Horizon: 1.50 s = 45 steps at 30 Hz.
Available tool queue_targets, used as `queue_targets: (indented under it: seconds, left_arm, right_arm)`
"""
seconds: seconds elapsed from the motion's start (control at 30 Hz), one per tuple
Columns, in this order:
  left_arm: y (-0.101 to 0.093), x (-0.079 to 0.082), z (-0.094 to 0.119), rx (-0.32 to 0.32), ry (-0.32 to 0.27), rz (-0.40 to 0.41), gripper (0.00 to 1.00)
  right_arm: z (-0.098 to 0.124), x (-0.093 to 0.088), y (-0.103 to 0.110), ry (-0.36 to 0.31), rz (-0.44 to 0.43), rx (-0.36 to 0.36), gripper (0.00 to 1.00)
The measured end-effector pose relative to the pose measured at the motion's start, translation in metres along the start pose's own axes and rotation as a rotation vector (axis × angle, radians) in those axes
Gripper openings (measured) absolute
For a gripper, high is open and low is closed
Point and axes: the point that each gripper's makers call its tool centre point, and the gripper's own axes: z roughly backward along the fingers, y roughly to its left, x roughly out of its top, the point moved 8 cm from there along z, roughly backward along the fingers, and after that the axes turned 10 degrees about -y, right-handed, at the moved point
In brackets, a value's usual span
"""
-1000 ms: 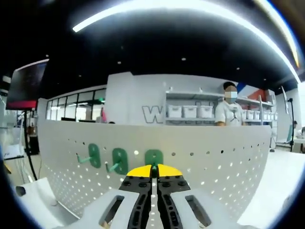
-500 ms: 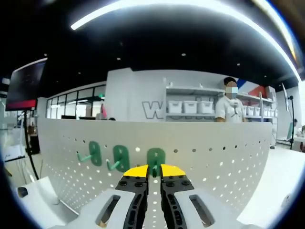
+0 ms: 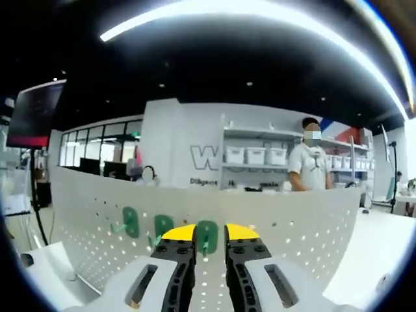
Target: Insert the hook assembly into the mounting plate slot until the hook locks in place.
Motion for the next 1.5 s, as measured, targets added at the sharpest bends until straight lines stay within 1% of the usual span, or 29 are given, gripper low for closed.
queue_targets:
  seconds: [0.07,0.13,0.2,0.27,0.33,0.4,0.43,0.47,0.5,0.53,0.57,0.63,0.73,0.8,0.87,0.97,1.0,1.07,1.13,1.23,1.37,1.5]
  left_arm:
    - [0.001,-0.001,0.001,0.004,0.003,0.0,0.96]
    - [0.001,-0.002,0.002,0.003,0.007,-0.003,0.95]
    - [0.001,-0.003,0.003,0.004,0.016,-0.007,0.95]
    - [0.0,-0.005,0.003,0.003,0.024,-0.004,0.95]
    - [-0.001,-0.005,0.002,-0.002,0.018,-0.001,0.96]
    - [-0.002,-0.006,0.002,-0.002,0.013,0.008,0.96]
    - [-0.002,-0.006,0.003,-0.003,0.014,0.009,0.96]
    - [-0.003,-0.007,0.003,-0.003,0.015,0.009,0.96]
    - [-0.004,-0.007,0.003,-0.004,0.016,0.008,0.96]
    - [-0.005,-0.008,0.003,-0.007,0.02,0.008,0.96]
    - [-0.005,-0.009,0.003,-0.01,0.023,0.009,0.96]
    - [-0.006,-0.011,0.004,-0.013,0.035,0.012,0.97]
    - [-0.007,-0.014,0.005,-0.014,0.046,0.012,0.97]
    - [-0.008,-0.016,0.005,-0.009,0.056,0.013,0.98]
    - [-0.009,-0.018,0.006,-0.007,0.07,0.015,0.99]
    - [-0.009,-0.021,0.007,-0.002,0.086,0.014,0.99]
    - [-0.009,-0.022,0.007,-0.001,0.09,0.015,0.99]
    - [-0.009,-0.025,0.008,0.004,0.103,0.02,1.0]
    - [-0.01,-0.028,0.008,0.007,0.116,0.022,1.0]
    - [-0.011,-0.034,0.01,0.006,0.137,0.035,1.0]
    - [-0.012,-0.046,0.014,0.012,0.178,0.055,1.0]
    - [-0.014,-0.054,0.017,0.008,0.205,0.065,1.0]
  right_arm:
    - [0.003,0.005,-0.002,-0.008,-0.003,-0.001,0.15]
    - [0.007,0.01,-0.004,0.011,-0.014,-0.021,0.16]
    - [0.012,0.015,-0.004,0.0,-0.07,-0.028,0.16]
    - [0.018,0.022,-0.004,-0.001,-0.047,-0.028,0.17]
    - [0.023,0.029,-0.002,-0.011,-0.023,-0.01,0.17]
    - [0.028,0.032,-0.001,-0.013,-0.028,-0.001,0.17]
    - [0.035,0.033,0.002,-0.01,-0.107,-0.005,0.17]
    - [0.039,0.034,0.003,-0.012,-0.146,-0.004,0.18]
    - [0.043,0.034,0.005,-0.005,-0.154,0.017,0.19]
    - [0.05,0.033,0.007,0.004,-0.124,0.023,0.19]
    - [0.055,0.032,0.01,0.007,-0.114,0.031,0.19]
    - [0.067,0.028,0.017,0.034,-0.095,0.065,0.19]
    - [0.082,0.019,0.021,0.058,-0.099,0.083,0.2]
    - [0.093,0.012,0.023,0.072,-0.127,0.088,0.22]
    - [0.105,0.007,0.026,0.098,-0.134,0.101,0.25]
    - [0.122,0.001,0.031,0.12,-0.116,0.126,0.25]
    - [0.129,-0.003,0.033,0.142,-0.103,0.14,0.25]
    - [0.138,-0.008,0.036,0.159,-0.1,0.154,0.26]
    - [0.147,-0.018,0.037,0.191,-0.095,0.165,0.26]
    - [0.164,-0.031,0.047,0.243,-0.107,0.184,0.26]
    - [0.178,-0.04,0.059,0.279,-0.107,0.213,0.26]
    - [0.191,-0.05,0.072,0.326,-0.087,0.276,0.26]
